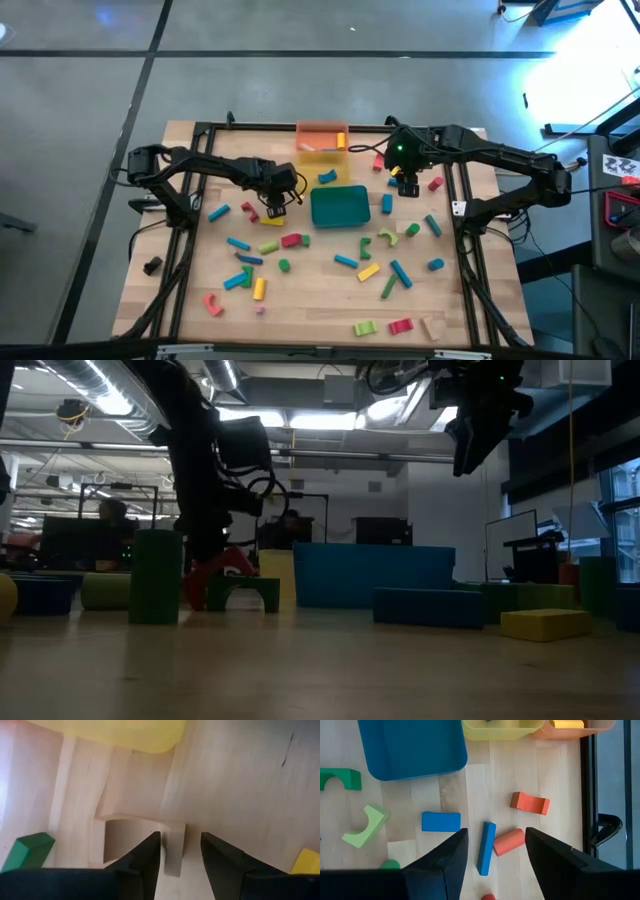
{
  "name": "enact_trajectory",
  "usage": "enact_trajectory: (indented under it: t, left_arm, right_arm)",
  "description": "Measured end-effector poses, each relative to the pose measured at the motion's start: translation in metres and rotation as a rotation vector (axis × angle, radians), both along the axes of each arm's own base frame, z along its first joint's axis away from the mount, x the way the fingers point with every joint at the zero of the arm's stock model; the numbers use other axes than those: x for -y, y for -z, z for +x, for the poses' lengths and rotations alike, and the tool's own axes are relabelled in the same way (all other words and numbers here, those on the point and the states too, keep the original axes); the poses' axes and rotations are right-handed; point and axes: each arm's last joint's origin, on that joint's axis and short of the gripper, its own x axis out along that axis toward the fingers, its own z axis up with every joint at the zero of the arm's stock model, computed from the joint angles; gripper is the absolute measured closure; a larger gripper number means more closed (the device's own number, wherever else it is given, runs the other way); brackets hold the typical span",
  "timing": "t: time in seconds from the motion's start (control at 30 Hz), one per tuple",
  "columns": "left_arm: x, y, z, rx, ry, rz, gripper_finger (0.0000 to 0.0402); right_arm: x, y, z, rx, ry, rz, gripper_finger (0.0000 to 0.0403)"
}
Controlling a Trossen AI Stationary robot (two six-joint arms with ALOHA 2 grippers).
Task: Sort blocks by size
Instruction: Put the brown arch block into the yellow bin
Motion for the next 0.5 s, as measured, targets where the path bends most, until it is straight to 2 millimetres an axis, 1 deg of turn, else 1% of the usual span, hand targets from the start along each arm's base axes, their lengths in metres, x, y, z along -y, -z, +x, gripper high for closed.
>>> enact_trajectory:
  t: [0.13,0.33,0.5]
  left_arm:
    - [0.0001,0.0006,-0.0011,-0.003,-0.022,-0.007,0.0282]
    - [-0.0033,0.0012,-0.0017,-0.008,-0.026,-0.005,0.0344]
    - [-0.0048,0.0008,-0.0016,-0.009,-0.020,0.001,0.0375]
  right_arm:
    - [0.0000,0.0000,0.0000,0.000,0.000,0.000,0.0205]
    - [0.0000,0.0000,0.0000,0.000,0.001,0.000,0.0205]
    - [0.0000,-0.0001,0.0000,0.001,0.001,0.000,0.0205]
